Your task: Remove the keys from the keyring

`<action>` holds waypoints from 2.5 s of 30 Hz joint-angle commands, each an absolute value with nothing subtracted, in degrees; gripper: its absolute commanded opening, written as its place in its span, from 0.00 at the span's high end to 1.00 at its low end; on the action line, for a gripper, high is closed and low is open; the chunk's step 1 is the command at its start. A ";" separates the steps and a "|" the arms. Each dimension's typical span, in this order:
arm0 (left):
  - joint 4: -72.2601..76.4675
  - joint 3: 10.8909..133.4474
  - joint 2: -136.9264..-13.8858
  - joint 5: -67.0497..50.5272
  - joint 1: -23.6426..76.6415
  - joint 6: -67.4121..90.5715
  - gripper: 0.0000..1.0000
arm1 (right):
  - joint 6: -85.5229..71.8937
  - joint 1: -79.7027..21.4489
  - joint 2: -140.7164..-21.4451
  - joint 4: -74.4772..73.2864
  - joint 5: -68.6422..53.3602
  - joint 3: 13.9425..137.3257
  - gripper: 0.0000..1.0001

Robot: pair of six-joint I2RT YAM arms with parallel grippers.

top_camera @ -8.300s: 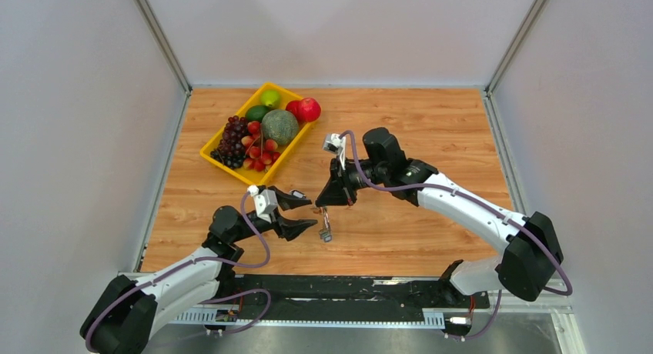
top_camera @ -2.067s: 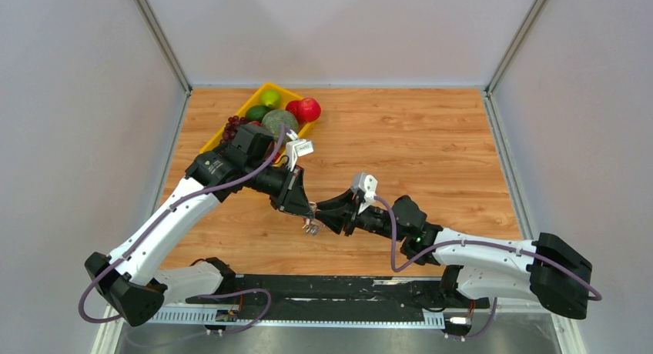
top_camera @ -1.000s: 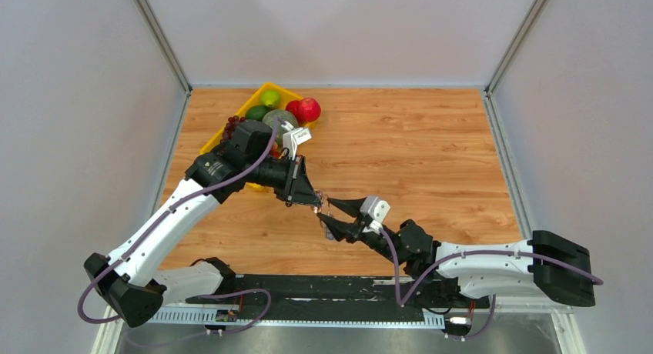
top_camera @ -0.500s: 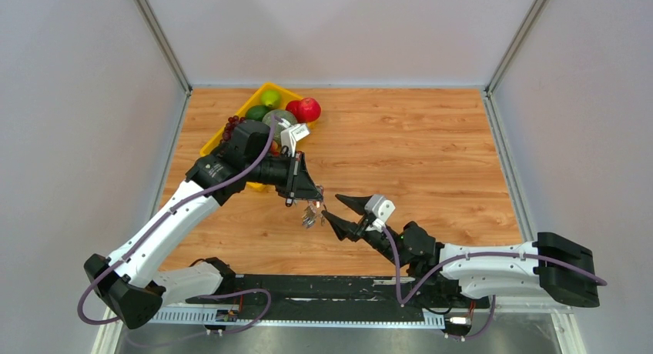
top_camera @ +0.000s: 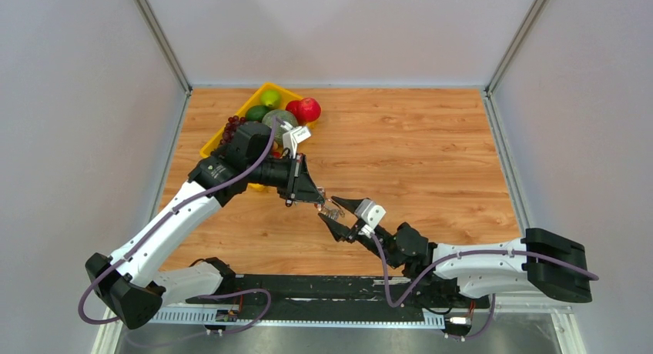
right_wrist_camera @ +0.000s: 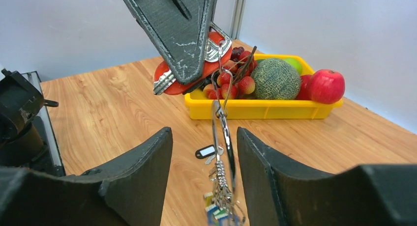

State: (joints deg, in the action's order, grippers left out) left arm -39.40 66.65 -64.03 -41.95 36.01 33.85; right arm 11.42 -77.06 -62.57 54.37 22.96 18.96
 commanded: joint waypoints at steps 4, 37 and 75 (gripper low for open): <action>-34.89 66.01 -61.98 -46.69 36.13 35.58 1.00 | 17.95 -77.39 -64.45 61.32 23.27 21.97 0.46; -34.08 65.51 -61.06 -49.27 36.12 35.59 1.00 | 12.61 -76.92 -61.45 59.63 25.45 21.04 1.00; -39.25 54.12 -68.67 -26.95 32.76 21.10 1.00 | -14.84 -61.60 -42.51 25.32 13.61 24.68 1.00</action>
